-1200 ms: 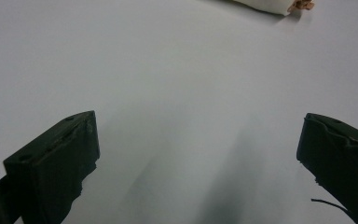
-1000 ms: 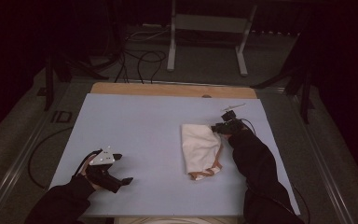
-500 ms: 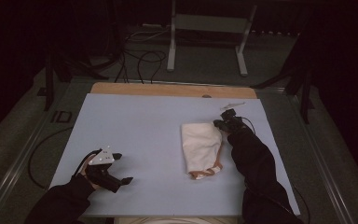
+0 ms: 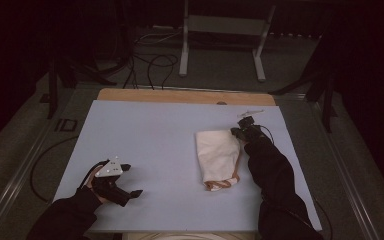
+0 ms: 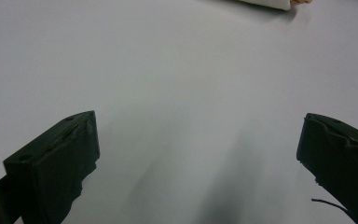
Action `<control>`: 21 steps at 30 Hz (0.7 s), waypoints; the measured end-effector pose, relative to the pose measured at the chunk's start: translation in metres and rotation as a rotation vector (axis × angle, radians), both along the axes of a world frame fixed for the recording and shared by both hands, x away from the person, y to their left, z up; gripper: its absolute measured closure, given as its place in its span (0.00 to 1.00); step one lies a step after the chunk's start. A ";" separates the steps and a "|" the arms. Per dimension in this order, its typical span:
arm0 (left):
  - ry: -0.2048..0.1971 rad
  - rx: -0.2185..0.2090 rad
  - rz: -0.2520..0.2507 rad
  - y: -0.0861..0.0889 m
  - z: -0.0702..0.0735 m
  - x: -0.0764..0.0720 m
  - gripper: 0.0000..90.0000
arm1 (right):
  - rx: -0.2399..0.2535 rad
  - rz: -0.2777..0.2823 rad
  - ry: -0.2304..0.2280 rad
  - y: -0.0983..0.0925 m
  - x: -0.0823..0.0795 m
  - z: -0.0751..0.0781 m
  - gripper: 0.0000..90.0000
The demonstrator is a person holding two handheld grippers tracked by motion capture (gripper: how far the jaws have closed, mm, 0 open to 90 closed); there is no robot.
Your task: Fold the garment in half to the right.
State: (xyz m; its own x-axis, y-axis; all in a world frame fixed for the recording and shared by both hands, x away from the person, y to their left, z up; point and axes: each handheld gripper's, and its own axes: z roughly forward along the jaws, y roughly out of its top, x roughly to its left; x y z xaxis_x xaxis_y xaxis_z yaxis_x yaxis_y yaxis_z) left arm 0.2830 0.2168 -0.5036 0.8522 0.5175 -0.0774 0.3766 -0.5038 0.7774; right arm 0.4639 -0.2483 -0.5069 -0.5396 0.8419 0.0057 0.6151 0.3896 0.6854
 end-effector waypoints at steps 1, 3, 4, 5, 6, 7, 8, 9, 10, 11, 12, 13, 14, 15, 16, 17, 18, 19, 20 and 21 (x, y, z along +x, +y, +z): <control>0.001 -0.001 -0.001 0.000 0.000 0.000 0.00 | -0.004 0.000 0.004 0.000 0.000 -0.001 0.98; -0.001 0.000 -0.002 0.000 0.000 0.000 0.00 | -0.006 0.003 0.014 0.001 0.001 -0.003 0.98; -0.001 -0.001 -0.001 0.000 0.000 0.000 0.00 | -0.007 0.003 0.018 0.001 0.001 -0.004 0.98; -0.002 -0.001 0.000 0.000 0.000 0.000 0.00 | -0.009 0.003 0.024 0.002 0.001 -0.006 0.98; -0.003 -0.002 0.000 0.000 0.000 0.000 0.00 | -0.014 0.003 0.026 0.002 0.001 -0.007 0.98; -0.003 -0.002 0.000 0.000 0.000 0.000 0.00 | -0.018 0.005 0.030 0.003 0.001 -0.009 0.98; -0.003 -0.001 0.000 0.000 0.000 0.000 0.00 | -0.017 0.005 0.029 0.003 0.002 -0.010 0.97; -0.002 -0.002 0.001 0.000 0.000 0.000 0.00 | -0.014 0.001 0.032 0.002 0.002 -0.010 0.97; -0.001 -0.002 0.002 0.000 0.000 0.000 0.00 | -0.012 0.001 0.032 0.002 0.002 -0.010 0.97; -0.001 -0.001 0.002 0.000 0.000 0.000 0.00 | -0.012 0.001 0.032 0.002 0.002 -0.010 0.97; -0.002 -0.002 0.000 0.000 0.000 0.000 0.00 | -0.008 0.000 0.035 0.002 0.002 -0.010 0.97; -0.002 -0.001 0.000 0.000 0.000 -0.001 0.00 | -0.008 -0.001 0.039 0.002 0.002 -0.010 0.97; -0.005 0.000 0.000 0.000 0.001 -0.001 0.00 | -0.009 0.000 0.043 0.002 0.003 -0.009 0.96; -0.004 0.001 -0.001 0.000 0.001 -0.001 0.00 | -0.008 0.000 0.044 0.001 0.003 -0.009 0.95; -0.004 0.000 0.001 0.000 0.001 -0.001 0.00 | -0.008 -0.002 0.044 0.001 0.003 -0.008 0.94; -0.005 0.000 0.000 0.000 0.001 -0.001 0.00 | -0.008 -0.003 0.045 0.001 0.003 -0.008 0.91; -0.005 0.000 0.000 0.001 0.001 -0.001 0.00 | -0.005 -0.001 0.049 0.001 0.002 -0.007 0.87; -0.005 0.001 0.001 0.001 0.001 -0.001 0.00 | -0.003 -0.002 0.043 0.001 0.002 -0.005 0.85; -0.005 -0.001 0.000 0.001 0.001 -0.001 0.00 | -0.006 -0.004 0.040 0.001 0.001 -0.004 0.81; -0.004 0.000 0.000 0.001 0.001 -0.001 0.00 | -0.004 -0.002 0.039 0.000 0.001 -0.002 0.78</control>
